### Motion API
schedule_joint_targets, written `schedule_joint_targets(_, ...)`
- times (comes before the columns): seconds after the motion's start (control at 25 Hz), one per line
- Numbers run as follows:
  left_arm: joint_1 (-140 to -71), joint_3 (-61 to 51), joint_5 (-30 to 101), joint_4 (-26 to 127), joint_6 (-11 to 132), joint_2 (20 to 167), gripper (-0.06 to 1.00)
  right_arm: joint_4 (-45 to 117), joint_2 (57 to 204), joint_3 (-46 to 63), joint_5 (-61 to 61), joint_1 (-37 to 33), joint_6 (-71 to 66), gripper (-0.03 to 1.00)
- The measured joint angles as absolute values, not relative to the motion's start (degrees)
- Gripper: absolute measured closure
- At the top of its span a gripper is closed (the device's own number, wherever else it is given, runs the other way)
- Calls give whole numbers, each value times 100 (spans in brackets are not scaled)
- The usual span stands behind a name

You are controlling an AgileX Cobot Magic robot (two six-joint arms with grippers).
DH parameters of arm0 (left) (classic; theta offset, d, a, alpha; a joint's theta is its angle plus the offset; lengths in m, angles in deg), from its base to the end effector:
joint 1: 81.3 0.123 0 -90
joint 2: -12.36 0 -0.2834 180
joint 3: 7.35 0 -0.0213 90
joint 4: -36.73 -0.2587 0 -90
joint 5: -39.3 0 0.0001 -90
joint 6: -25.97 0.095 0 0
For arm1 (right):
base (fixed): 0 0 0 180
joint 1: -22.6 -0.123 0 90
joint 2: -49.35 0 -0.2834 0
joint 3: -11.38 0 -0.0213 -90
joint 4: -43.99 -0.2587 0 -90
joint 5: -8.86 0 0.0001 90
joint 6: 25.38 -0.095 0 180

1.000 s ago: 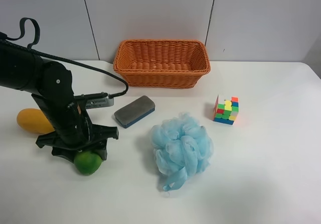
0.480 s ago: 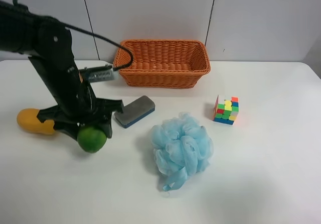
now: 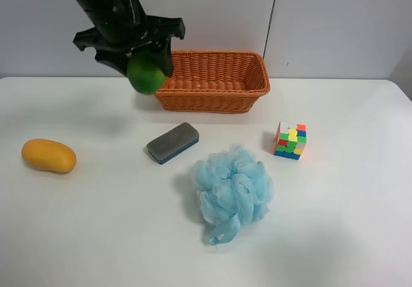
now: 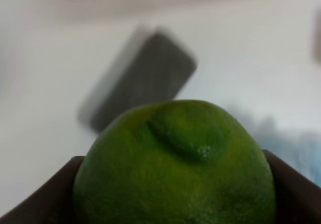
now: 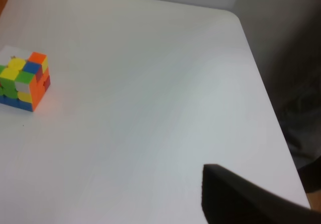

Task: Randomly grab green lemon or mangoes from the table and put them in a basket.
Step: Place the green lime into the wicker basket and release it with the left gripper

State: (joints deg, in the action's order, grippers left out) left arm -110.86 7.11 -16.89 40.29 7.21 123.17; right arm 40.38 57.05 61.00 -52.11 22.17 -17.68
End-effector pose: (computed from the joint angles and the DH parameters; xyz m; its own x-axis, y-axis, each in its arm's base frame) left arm 0.3489 -0.2035 0.2963 -0.9033 0.1057 -0.4158 0.2069 0.9563 -0.2064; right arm 0.0089 0.0053 0.2736 -0.4648 -0.1069 -0.8789 -0.1047 0.9924 -0.0654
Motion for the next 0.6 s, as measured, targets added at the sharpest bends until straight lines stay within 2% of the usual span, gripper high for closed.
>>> schedule_joint_targets(0.32, -11086, 2496, -1426, 3936, 1400, 13548, 32, 4038, 5705, 6100, -5211, 2217, -1768, -2)
schedule_joint_targets(0.6, -11026, 2872, -207, 3936, 1627, 14373, 32, 4038, 5705, 6100, -5211, 2217, -1768, -2)
